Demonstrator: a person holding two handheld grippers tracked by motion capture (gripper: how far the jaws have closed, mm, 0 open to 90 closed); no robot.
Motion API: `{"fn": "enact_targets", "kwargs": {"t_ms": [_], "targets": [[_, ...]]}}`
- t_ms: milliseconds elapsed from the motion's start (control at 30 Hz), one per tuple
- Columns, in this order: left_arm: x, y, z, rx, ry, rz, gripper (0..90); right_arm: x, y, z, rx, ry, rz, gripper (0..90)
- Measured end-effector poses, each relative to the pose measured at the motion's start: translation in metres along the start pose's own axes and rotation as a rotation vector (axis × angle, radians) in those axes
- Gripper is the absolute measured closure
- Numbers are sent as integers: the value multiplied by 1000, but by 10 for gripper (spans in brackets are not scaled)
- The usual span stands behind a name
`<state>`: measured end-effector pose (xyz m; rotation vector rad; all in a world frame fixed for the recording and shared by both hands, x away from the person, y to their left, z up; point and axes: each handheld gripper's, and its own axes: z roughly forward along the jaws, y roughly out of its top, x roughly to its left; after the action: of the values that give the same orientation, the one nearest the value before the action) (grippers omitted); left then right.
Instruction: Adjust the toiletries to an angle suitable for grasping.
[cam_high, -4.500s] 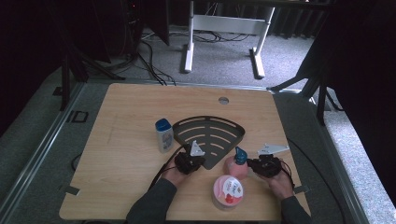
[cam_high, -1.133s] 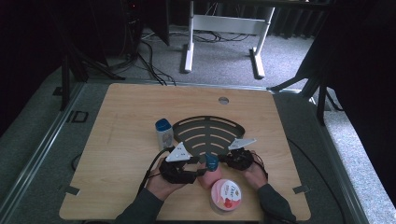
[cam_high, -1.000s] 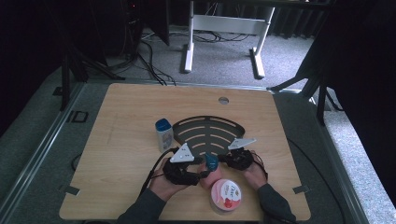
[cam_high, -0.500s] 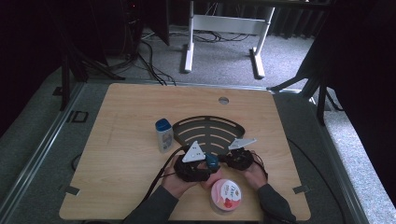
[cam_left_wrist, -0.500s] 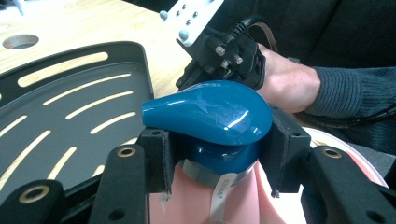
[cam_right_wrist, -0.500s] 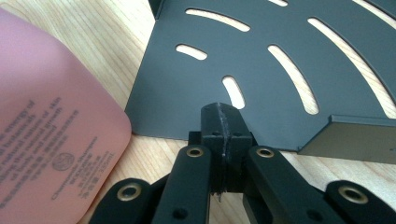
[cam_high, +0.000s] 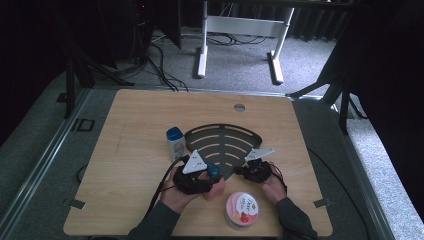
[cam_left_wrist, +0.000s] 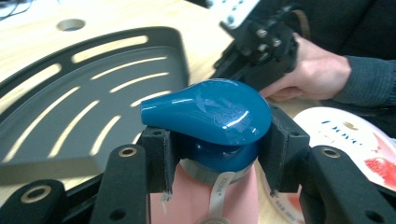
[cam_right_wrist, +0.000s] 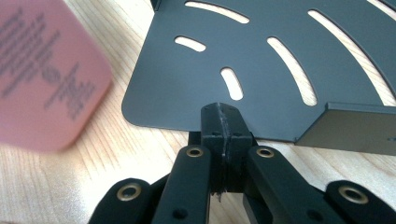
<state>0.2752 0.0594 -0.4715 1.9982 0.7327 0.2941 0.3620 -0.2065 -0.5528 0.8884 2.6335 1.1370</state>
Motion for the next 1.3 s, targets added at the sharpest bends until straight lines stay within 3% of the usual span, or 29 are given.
{"fn": "enact_targets", "kwargs": {"t_ms": [333, 400, 533, 667, 800, 933, 967, 1200, 1300], "targets": [[20, -13, -24, -5, 92, -49, 523, 0, 0, 0, -1, 2, 0, 900], [29, -17, -32, -7, 133, -71, 523, 0, 0, 0, 0, 2, 1, 900], [40, -19, -39, -5, 139, -96, 519, 0, 0, 0, 0, 3, 1, 900], [41, -23, -41, 22, 152, -89, 460, 1, 0, 0, 2, 5, 0, 887], [40, -35, -49, 24, 143, -121, 438, 1, 0, -1, 2, 10, -2, 876], [38, -39, -56, 10, 144, -129, 487, 1, -1, -1, 1, 12, -2, 876], [30, -42, -65, -27, 129, -115, 557, 1, 0, -1, 2, 10, -2, 876], [12, -44, -69, -33, 115, -70, 718, 1, 0, -1, 3, 9, -5, 877], [6, -48, -58, 7, 90, -38, 813, 1, 0, -1, 4, 9, -4, 877]]}}
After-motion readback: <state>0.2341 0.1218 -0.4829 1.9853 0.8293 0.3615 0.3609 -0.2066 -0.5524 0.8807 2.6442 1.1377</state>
